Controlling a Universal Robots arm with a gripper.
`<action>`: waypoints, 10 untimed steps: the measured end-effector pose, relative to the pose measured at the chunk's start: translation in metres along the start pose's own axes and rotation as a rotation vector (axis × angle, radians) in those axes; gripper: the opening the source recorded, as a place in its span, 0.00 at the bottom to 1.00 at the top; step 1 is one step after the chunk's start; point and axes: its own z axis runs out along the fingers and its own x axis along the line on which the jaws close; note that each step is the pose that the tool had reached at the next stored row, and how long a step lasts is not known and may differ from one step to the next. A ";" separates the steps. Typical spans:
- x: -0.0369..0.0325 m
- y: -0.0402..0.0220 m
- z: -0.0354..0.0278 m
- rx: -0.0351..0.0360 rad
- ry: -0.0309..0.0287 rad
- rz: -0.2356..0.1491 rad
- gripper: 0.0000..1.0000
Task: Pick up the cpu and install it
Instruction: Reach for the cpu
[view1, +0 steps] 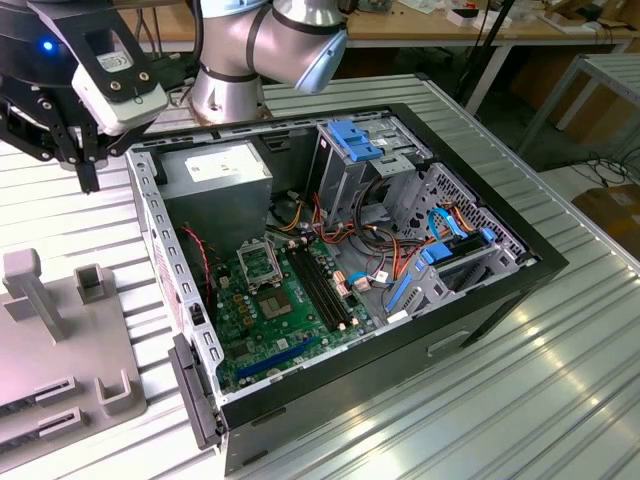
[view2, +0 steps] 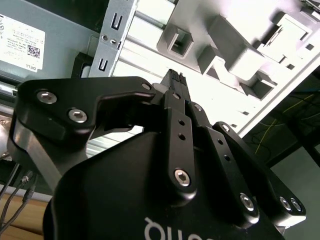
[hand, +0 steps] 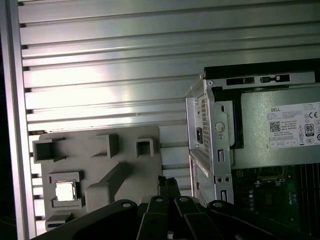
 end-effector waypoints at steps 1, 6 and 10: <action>0.0005 0.0000 0.0000 0.0000 0.0001 0.000 0.11; 0.0036 -0.0003 0.0004 0.0000 0.0002 0.000 0.11; 0.0057 -0.0005 0.0006 0.0000 0.0003 0.000 0.11</action>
